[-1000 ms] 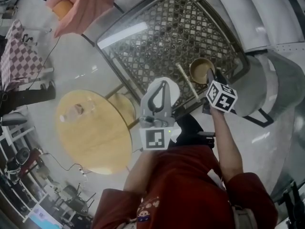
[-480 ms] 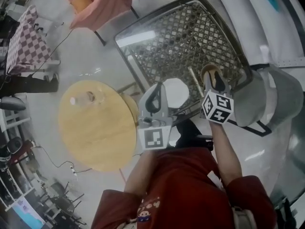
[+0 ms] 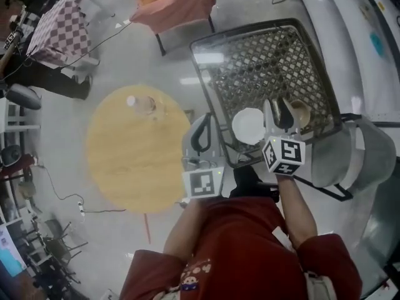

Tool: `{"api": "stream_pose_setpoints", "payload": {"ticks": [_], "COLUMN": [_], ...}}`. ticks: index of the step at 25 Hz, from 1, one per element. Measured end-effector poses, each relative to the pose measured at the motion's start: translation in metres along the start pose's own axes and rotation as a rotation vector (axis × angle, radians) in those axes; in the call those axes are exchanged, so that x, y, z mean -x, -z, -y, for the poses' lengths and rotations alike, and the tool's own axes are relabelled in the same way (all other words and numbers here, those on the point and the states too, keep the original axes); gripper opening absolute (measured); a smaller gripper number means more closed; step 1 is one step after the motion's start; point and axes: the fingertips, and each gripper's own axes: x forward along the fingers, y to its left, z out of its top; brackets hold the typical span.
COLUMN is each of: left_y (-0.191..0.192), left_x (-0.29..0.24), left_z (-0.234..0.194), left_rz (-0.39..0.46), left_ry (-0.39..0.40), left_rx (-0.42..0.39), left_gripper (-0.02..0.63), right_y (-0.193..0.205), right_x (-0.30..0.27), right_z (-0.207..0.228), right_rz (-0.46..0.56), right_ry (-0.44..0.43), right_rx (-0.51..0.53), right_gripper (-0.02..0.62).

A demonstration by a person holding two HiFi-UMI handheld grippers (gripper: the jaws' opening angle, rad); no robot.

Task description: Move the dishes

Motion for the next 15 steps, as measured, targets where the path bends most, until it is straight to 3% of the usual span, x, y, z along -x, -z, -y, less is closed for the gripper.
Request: {"api": "stream_pose_setpoints", "payload": {"ticks": [15], "left_y": [-0.023], "left_x": [0.106], "left_z": [-0.14], "left_rz": [0.015], "left_ry": [-0.329], "left_rx": [-0.025], "left_gripper": [0.008], "right_y": [-0.043], "right_x": [0.006], "right_z": [-0.202], "right_rz": [0.133], "right_ry": [-0.389], "right_rx": [0.157], "right_gripper": [0.133]}}
